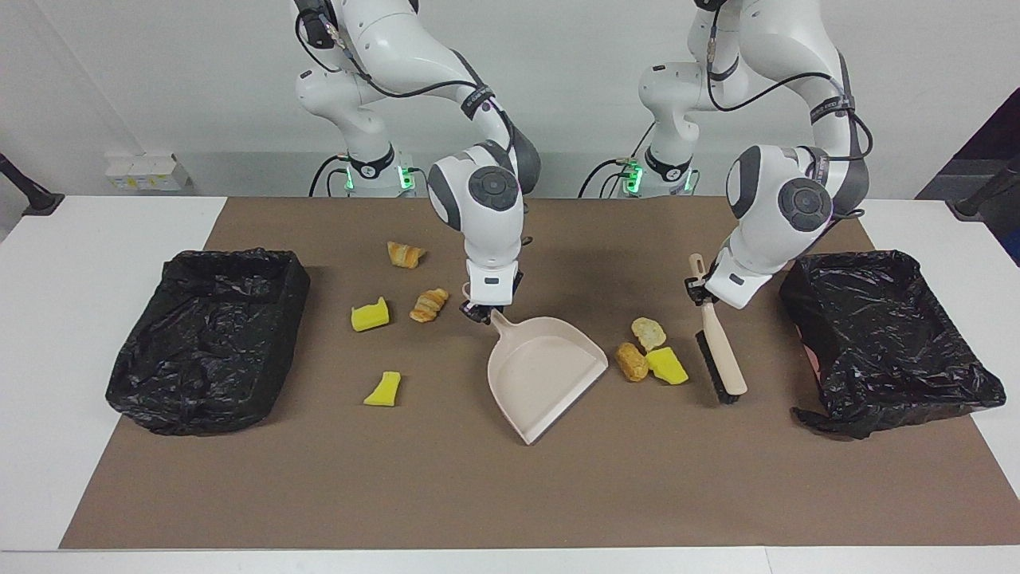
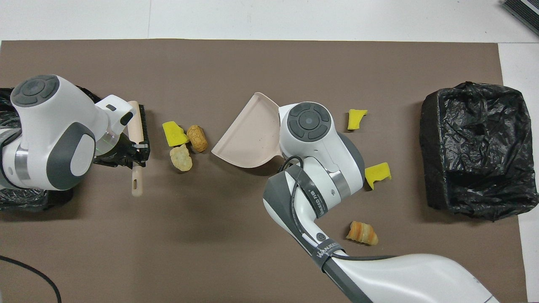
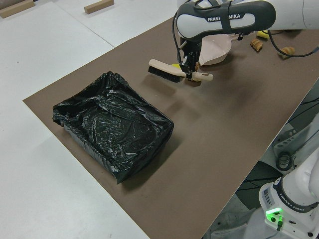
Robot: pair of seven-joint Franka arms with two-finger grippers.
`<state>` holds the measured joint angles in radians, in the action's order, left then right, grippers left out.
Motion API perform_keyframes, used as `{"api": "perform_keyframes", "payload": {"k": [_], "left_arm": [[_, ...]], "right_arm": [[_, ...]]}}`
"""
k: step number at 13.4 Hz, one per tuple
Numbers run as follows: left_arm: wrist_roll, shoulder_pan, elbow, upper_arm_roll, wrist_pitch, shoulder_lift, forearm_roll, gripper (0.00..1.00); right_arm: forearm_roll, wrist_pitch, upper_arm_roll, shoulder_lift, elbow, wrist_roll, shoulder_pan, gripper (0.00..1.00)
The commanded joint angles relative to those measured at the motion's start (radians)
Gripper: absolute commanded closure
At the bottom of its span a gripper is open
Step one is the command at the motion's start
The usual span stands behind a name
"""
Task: Sweep and dump trash in bin
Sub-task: 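Brush the debris into the dustpan held by the right gripper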
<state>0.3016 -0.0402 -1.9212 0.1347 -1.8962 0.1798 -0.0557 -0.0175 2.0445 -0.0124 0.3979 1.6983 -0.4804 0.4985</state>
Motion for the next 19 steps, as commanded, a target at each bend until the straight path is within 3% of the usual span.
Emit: {"api": "perform_keyframes", "payload": {"k": [1, 11, 19], "left_arm": [[0.016, -0.003, -0.096, 0.006, -0.076, -0.037, -0.018, 1.00], [0.056, -0.131, -0.134, 0.014, -0.158, -0.033, -0.032, 1.00], [0.186, -0.398, -0.125, 0.013, -0.261, -0.033, -0.127, 1.00]], "right_arm": [[-0.001, 0.017, -0.011, -0.040, 0.050, -0.137, -0.025, 1.00], [-0.052, 0.005, -0.008, -0.040, 0.050, -0.208, -0.020, 1.00], [-0.078, 0.011, -0.009, -0.039, 0.049, -0.242, -0.018, 1.00]]}}
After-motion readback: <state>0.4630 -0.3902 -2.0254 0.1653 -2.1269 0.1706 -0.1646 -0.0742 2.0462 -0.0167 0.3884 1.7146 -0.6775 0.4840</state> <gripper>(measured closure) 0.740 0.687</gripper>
